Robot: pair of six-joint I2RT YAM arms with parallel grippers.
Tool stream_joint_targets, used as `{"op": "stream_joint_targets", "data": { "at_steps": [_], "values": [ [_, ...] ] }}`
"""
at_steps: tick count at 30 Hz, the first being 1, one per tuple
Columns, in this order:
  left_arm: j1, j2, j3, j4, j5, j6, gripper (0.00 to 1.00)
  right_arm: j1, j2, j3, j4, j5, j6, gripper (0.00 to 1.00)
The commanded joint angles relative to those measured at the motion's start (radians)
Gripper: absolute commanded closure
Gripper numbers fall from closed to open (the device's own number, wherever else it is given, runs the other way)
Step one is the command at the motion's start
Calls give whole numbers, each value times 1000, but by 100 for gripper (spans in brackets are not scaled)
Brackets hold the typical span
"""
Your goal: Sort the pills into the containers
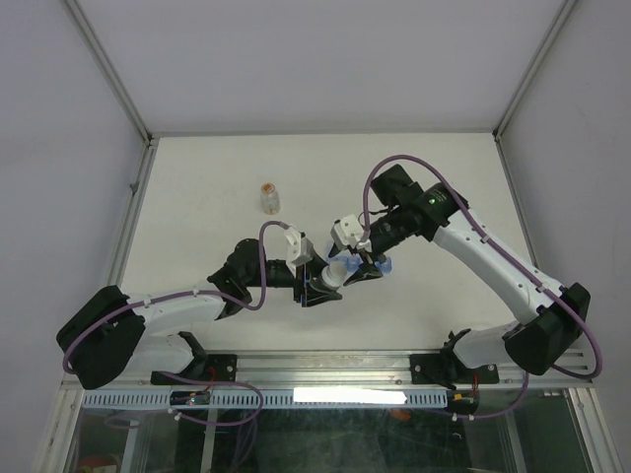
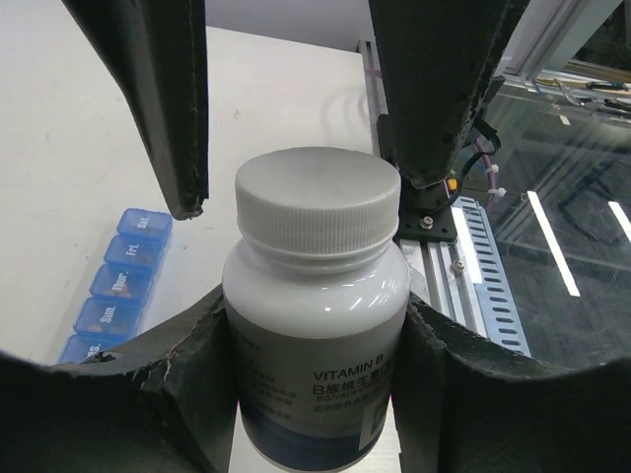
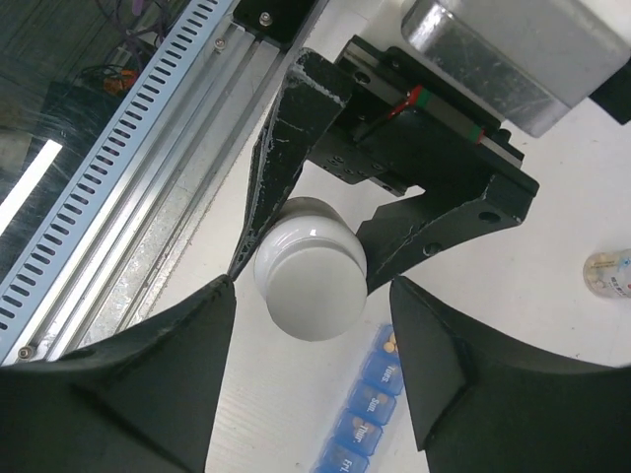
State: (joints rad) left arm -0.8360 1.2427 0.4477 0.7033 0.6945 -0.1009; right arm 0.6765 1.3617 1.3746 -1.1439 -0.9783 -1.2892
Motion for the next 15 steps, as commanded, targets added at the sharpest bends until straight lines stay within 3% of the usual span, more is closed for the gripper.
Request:
{"op": "stream_joint_targets", "data": {
  "at_steps": [1, 15],
  "values": [
    [9, 4, 46, 47, 55, -16, 100, 14, -21, 6, 11, 1, -7, 35],
    [9, -12, 42, 54, 33, -12, 100, 30, -8, 5, 38, 24, 108, 57]
  ]
}}
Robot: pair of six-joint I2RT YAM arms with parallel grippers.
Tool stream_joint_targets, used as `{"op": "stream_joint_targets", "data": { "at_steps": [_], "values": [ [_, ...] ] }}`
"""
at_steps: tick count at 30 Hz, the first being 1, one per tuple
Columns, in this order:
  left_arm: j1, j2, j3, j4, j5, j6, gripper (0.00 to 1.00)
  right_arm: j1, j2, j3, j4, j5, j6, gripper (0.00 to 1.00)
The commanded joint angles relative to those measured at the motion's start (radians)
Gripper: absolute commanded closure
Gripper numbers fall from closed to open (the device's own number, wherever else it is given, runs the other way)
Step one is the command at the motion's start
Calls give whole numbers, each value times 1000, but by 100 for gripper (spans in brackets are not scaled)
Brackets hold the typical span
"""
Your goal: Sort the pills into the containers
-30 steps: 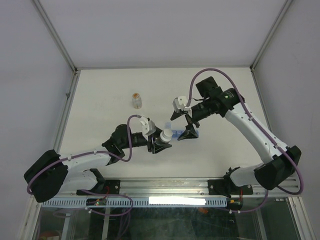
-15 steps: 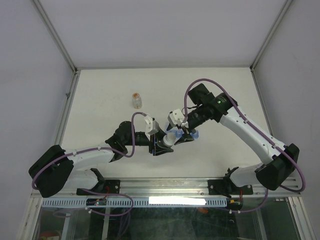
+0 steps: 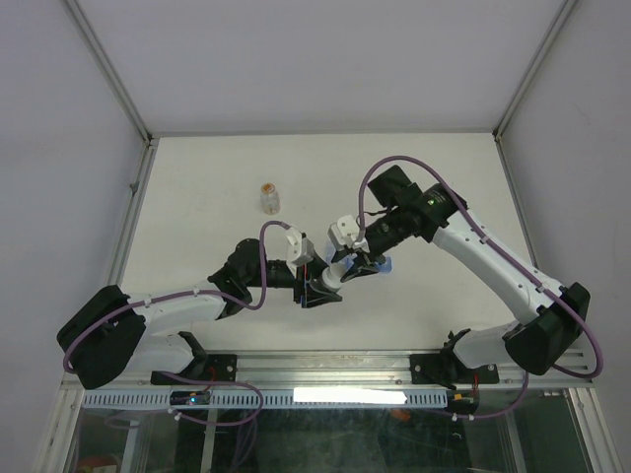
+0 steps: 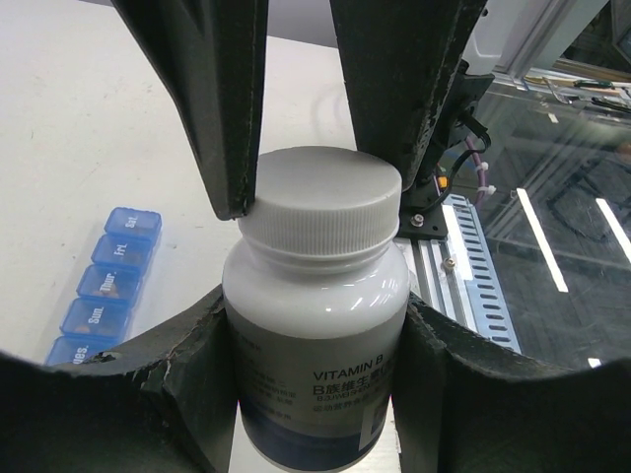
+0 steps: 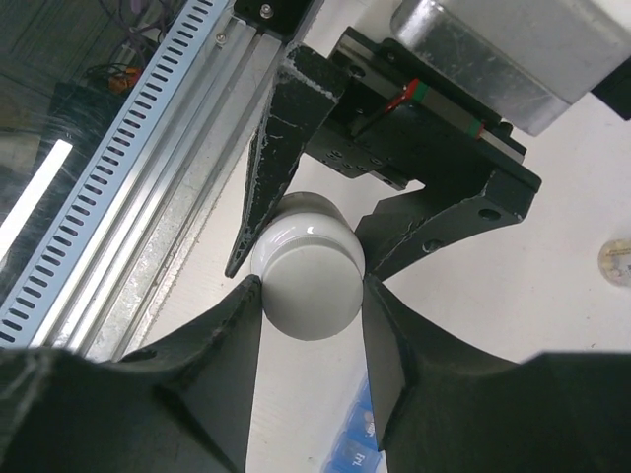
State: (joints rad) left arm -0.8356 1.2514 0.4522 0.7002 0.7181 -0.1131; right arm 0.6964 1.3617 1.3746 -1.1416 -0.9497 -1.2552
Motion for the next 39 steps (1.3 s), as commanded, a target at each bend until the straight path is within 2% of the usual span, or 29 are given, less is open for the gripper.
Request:
{"op": "stream_joint_targets", "data": {
  "at_steps": [1, 4, 7, 10, 12, 15, 17, 20, 25, 26, 32, 33, 36, 39],
  "values": [
    [9, -29, 32, 69, -8, -1, 100, 10, -4, 4, 47, 2, 113, 59],
    [6, -67, -1, 133, -108, -8, 100, 13, 12, 3, 75, 31, 270, 62],
    [-10, -110, -22, 165, -293, 15, 100, 19, 33, -10, 138, 100, 501, 69],
    [-38, -108, -30, 195, -499, 43, 100, 20, 46, -39, 273, 284, 812, 73],
    [-48, -71, -11, 189, -590, 53, 100, 20, 69, -34, 285, 374, 931, 78],
    [-59, -2, 16, 183, -647, 78, 100, 20, 90, -20, 279, 406, 1001, 78],
    [-59, 29, 21, 189, -653, 79, 100, 16, 94, -5, 276, 368, 1020, 73],
    [-59, 38, 5, 202, -648, 71, 100, -8, 93, 33, 263, 277, 1024, 48],
    [-60, -1, -38, 175, -585, 73, 100, -84, 50, 113, 221, 200, 944, 4],
    [-58, -12, -48, 176, -556, 73, 100, -103, 36, 124, 212, 188, 914, 1],
    [-43, -63, -76, 166, -362, 46, 100, -177, -89, 105, 174, 76, 616, 1],
    [-36, -66, -76, 173, -287, 33, 100, -178, -114, 88, 161, 47, 533, 1],
    [-15, -65, -59, 203, -92, -19, 100, -180, -106, 105, -40, -82, 137, 1],
    [-7, -53, -7, 154, 35, -49, 100, -177, -85, 113, -164, -151, -97, 1]
  ]
}}
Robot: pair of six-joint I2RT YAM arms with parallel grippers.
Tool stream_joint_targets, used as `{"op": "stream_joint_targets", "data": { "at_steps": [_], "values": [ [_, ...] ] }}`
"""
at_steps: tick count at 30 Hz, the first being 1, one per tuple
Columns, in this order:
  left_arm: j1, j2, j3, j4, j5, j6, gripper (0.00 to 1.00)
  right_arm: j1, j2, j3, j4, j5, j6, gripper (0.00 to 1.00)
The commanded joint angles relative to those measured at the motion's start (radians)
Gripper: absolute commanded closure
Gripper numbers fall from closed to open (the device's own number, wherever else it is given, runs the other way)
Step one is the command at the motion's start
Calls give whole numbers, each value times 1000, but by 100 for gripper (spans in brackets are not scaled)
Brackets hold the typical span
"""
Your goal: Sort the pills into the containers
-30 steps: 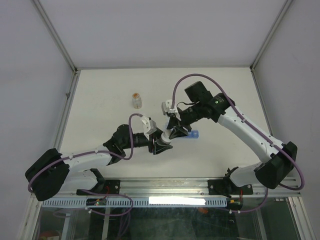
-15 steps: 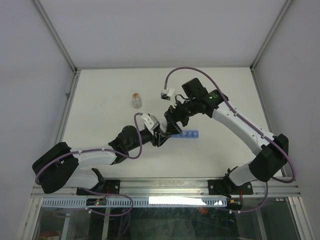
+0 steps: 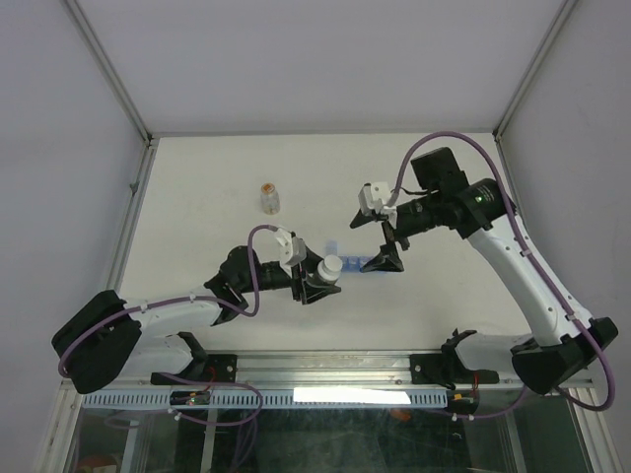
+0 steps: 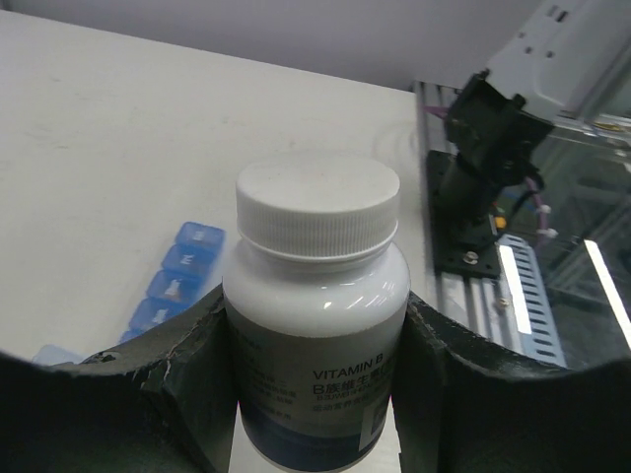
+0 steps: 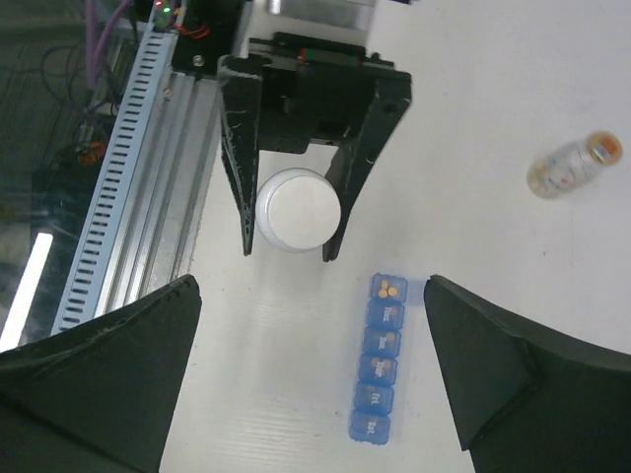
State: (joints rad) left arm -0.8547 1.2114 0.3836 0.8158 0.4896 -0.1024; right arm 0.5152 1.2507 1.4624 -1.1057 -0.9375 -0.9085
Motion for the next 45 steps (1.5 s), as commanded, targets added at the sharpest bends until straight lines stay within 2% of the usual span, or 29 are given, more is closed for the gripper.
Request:
{"op": "stream_joint_targets", "data": {
  "at_steps": [1, 8, 13, 18, 24, 33, 42, 45],
  "values": [
    [12, -9, 80, 14, 286, -60, 100, 11, 34, 27, -220, -170, -471, 1],
    [12, 31, 135, -42, 339, -62, 100, 121, 38, -15, -98, -111, -346, 8],
    [12, 65, 159, -37, 357, -64, 100, 164, 56, -22, -65, -104, -291, 22],
    [12, 74, 163, -36, 363, -63, 100, 180, 64, -30, -56, -83, -271, 32],
    [12, 77, 163, -35, 369, -63, 100, 186, 71, -47, -45, -60, -253, 34],
    [11, 77, 164, -30, 380, -67, 100, 188, 58, -63, -34, -57, -243, 46],
    [12, 74, 161, -11, 382, -81, 100, 192, 47, -77, -30, -55, -231, 47],
    [12, 73, 161, -9, 382, -83, 100, 193, 43, -79, -30, -55, -230, 52]
  ]
}}
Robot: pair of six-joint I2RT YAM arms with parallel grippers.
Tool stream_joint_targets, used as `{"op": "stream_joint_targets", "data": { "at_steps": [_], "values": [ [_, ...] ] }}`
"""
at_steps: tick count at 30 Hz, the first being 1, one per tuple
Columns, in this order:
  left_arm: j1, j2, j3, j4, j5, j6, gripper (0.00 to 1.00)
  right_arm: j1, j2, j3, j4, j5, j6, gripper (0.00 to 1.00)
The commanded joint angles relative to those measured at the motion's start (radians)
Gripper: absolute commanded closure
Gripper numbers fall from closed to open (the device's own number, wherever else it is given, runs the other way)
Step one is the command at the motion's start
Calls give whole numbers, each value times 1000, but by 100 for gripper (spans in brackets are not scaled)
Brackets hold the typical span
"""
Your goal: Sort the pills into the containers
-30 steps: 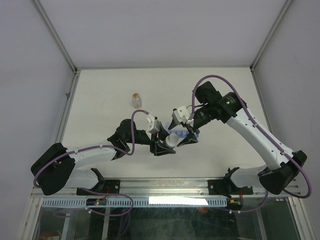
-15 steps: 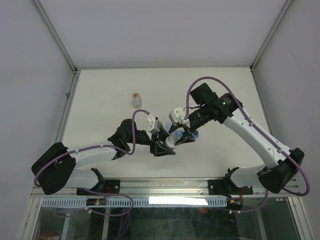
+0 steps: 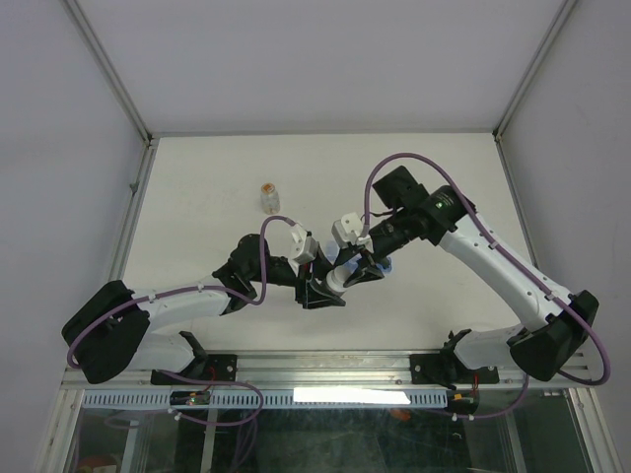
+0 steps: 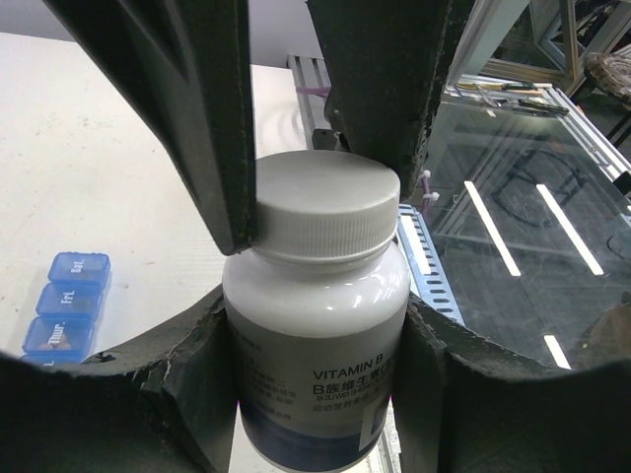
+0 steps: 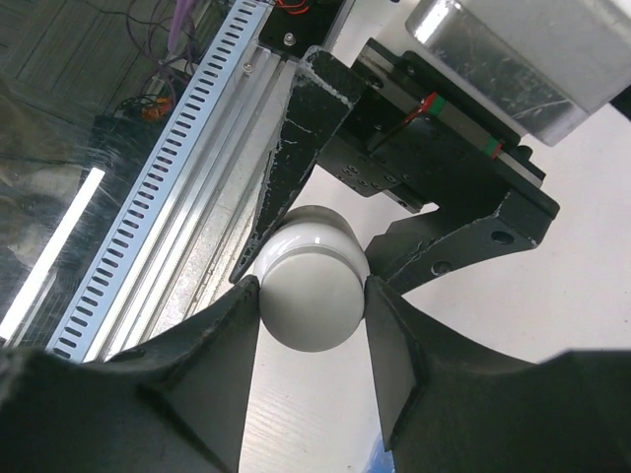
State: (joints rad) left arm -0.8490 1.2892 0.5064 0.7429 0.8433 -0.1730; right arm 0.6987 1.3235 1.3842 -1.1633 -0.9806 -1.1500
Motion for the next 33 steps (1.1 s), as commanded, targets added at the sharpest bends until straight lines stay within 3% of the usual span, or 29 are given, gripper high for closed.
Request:
{"op": "stream_joint_targets", "data": {
  "at_steps": [1, 10, 15, 23, 27, 28, 33],
  "values": [
    [6, -4, 39, 66, 28, -13, 100, 10, -30, -1, 27, -12, 13, 53],
    [6, -37, 9, 110, -44, -5, 100, 10, -41, -15, 56, -4, 63, 66],
    [3, -94, -20, 100, -190, 36, 100, 12, -38, -37, 152, 49, 246, 76],
    [-85, -199, -35, 3, -663, 166, 100, 40, 80, -16, 323, 372, 764, 89],
    [-100, -170, -41, -20, -872, 201, 100, 40, 155, 30, 320, 444, 923, 91],
    [-101, -162, -47, -21, -894, 208, 100, 39, 160, 38, 321, 437, 941, 88],
    [-99, -151, -108, 13, -909, 210, 100, 12, 166, 150, 261, 330, 909, 37]
  ]
}}
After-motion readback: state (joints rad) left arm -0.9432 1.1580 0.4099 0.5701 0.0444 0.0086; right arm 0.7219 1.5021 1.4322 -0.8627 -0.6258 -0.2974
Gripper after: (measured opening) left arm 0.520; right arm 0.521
